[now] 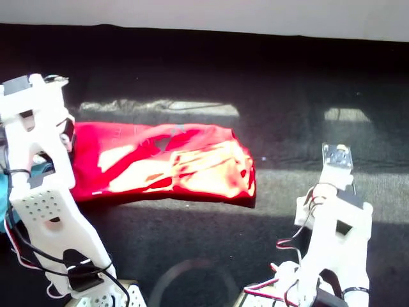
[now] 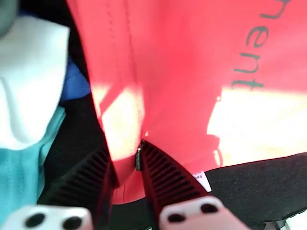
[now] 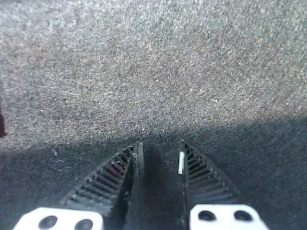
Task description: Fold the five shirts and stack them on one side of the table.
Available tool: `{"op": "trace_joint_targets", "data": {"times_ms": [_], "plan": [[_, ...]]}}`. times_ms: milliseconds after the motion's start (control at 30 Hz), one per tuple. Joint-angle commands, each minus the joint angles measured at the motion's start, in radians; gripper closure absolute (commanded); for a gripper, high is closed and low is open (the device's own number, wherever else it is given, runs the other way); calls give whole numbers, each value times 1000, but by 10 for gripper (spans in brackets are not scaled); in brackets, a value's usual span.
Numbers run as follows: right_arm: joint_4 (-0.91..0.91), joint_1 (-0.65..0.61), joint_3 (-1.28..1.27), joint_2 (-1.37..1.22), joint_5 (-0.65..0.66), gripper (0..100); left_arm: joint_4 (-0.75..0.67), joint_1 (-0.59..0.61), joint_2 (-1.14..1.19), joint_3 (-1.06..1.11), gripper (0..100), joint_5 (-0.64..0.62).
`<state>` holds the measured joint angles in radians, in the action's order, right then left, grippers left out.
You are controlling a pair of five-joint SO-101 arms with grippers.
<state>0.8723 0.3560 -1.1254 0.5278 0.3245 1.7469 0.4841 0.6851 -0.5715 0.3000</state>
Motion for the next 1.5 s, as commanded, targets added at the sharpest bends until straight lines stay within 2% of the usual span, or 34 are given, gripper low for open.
{"op": "trace_joint_targets", "data": {"times_ms": [0,100,333,567,667,1067,1333,1467], "plan": [[-137,13,-91,30,-6,868,15,-108,-50,-28,991,3],[-228,13,-170,28,-8,868,15,-214,-142,16,991,3],[-265,15,-191,25,-94,868,14,-515,-363,143,991,-81],[-265,44,-189,21,-98,868,11,-808,-346,79,991,-160],[-266,61,-189,27,-137,868,8,-888,-309,35,991,-181],[-266,61,-189,28,-152,868,12,-1069,-85,-285,991,-284],[-266,58,-189,28,-150,868,6,-1056,15,-352,989,-287],[-266,56,-189,28,-149,868,12,-1053,21,-438,950,-287]]}}
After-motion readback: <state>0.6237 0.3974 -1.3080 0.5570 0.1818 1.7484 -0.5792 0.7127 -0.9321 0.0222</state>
